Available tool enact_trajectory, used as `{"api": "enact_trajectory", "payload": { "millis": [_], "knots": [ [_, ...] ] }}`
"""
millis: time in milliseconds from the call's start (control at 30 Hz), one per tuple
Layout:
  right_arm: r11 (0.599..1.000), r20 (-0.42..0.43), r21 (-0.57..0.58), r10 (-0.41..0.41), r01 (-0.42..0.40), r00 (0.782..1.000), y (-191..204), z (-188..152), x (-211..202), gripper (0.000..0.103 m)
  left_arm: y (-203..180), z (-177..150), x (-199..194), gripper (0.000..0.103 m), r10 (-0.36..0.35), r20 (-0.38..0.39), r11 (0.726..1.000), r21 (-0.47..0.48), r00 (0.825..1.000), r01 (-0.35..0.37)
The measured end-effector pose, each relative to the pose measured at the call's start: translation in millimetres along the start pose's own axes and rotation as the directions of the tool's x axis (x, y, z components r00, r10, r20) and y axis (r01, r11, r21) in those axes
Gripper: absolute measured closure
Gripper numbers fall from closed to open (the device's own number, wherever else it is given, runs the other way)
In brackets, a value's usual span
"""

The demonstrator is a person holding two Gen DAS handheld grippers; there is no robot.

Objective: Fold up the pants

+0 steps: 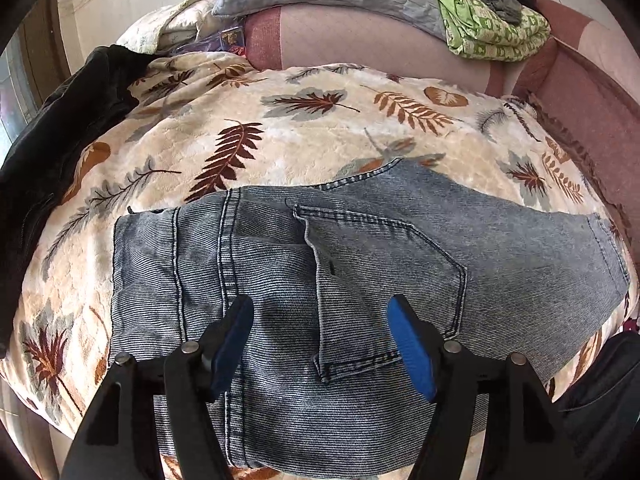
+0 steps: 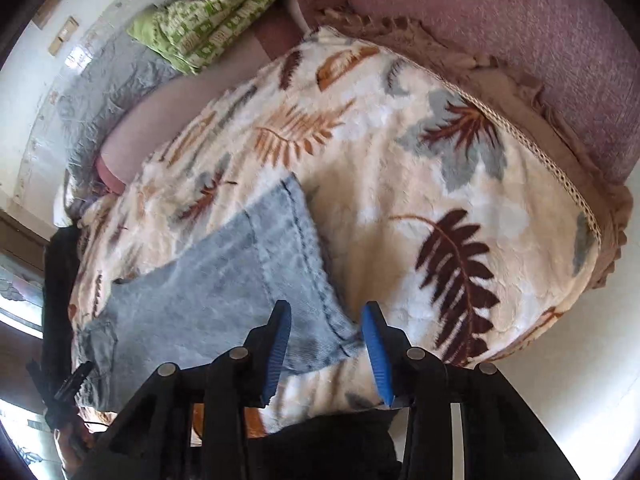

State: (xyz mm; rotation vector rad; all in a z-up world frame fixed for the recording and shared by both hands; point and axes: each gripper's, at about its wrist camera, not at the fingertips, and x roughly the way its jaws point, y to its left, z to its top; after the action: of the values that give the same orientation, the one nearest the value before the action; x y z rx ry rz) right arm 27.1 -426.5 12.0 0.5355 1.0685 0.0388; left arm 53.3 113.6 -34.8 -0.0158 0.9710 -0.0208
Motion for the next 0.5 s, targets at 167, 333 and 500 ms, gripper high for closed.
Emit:
{"api": "enact_trajectory", "payload": {
  "millis": [167,333,500],
  "knots": [
    [0.998,-0.146,0.056,0.045,-0.037,0.988,-7.7,5.6,64.9,0.050,-0.9,-7.9,21.2,0.032,0.058,-0.052,0.998,0.036,0.997,-0.056],
    [0.997,-0.157,0.076,0.014,-0.003,0.987,-12.5,6.2,63.4,0.065,5.5,-1.3,-4.8,0.032,0.040,0.009,0.999,-0.014,0.999,-0.040],
    [0.985,-0.089,-0.167,0.025,-0.040,0.996,80.8,26.6,45.8,0.065,8.5,7.0,-21.5,0.032,-0.048,0.102,0.990,-0.130,0.994,0.061]
  ]
}}
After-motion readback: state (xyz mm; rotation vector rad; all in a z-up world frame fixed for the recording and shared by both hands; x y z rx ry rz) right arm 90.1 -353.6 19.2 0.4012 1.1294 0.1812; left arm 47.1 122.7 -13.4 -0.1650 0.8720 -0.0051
